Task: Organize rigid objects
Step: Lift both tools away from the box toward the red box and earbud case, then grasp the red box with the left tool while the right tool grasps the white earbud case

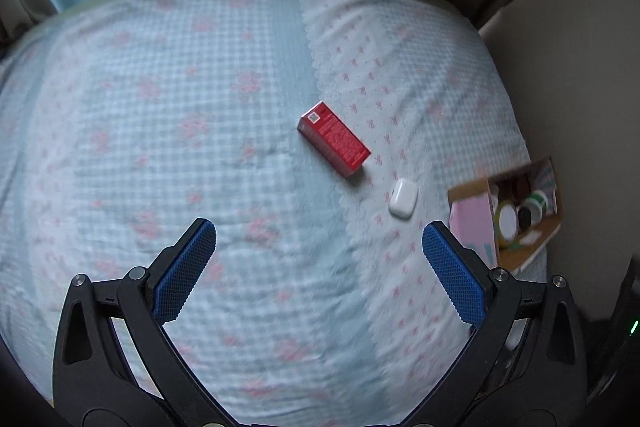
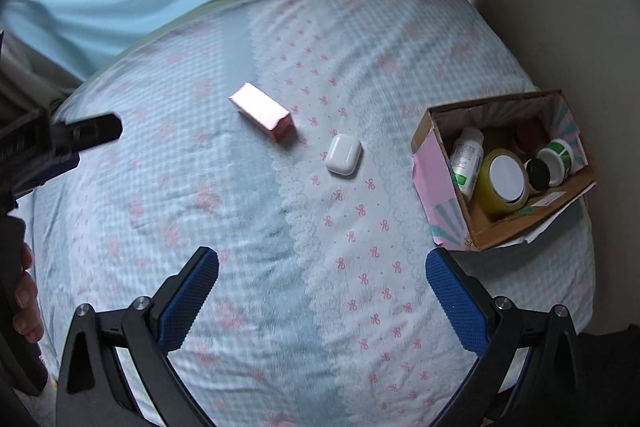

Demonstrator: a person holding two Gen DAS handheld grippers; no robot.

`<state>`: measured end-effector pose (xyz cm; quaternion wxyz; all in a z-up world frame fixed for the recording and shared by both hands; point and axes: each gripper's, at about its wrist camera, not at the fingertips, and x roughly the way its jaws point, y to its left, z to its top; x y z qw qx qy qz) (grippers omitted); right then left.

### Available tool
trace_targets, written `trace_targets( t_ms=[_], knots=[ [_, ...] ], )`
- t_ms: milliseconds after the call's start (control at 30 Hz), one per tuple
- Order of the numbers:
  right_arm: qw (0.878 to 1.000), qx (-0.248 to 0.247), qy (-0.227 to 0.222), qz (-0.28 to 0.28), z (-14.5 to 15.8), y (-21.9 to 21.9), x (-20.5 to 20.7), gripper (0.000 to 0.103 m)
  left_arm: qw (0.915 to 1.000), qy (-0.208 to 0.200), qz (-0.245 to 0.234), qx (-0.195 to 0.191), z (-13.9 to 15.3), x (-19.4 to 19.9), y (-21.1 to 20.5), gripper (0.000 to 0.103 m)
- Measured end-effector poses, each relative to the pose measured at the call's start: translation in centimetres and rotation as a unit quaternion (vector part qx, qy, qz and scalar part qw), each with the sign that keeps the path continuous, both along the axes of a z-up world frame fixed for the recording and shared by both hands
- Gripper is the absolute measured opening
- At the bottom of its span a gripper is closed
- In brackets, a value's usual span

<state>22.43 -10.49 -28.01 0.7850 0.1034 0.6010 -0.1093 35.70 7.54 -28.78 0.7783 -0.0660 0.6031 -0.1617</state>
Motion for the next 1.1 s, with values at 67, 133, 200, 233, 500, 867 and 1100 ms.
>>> trace_targets(
  t_ms=[67, 133, 200, 233, 500, 867, 1100],
  knots=[
    [1.000, 0.000, 0.004, -0.012, -1.0, -0.4, 1.1, 0.103, 0.9996, 0.018, 0.021, -0.004, -1.5, 1.8, -1.0, 0.103],
    [1.000, -0.006, 0.009, -0.022, -2.2, -1.1, 2.4, 0.103, 0.9983, 0.039, 0.041, -0.011, -3.2, 3.8, -2.0, 0.103],
    [0.999, -0.010, 0.015, -0.034, -3.8, -1.9, 4.0, 0.103, 0.9967, 0.054, 0.059, -0.014, -4.8, 5.4, -3.1, 0.103],
    [0.999, -0.011, 0.017, -0.040, -4.5, -2.3, 4.6, 0.103, 0.9957, 0.061, 0.068, -0.014, -5.8, 6.3, -3.8, 0.103],
    [0.998, -0.002, 0.038, -0.059, -11.7, -4.5, 8.9, 0.095, 0.9814, 0.141, 0.130, -0.005, -14.7, 11.5, -7.5, 0.089],
    [0.991, 0.007, 0.094, -0.091, -18.8, -5.7, 12.1, 0.085, 0.9552, 0.209, 0.210, -0.003, -22.2, 12.9, -9.0, 0.069],
    [0.988, 0.010, 0.110, -0.104, -20.8, -6.2, 12.4, 0.064, 0.9584, 0.190, 0.209, 0.039, -22.0, 13.6, -9.9, 0.047]
  ],
)
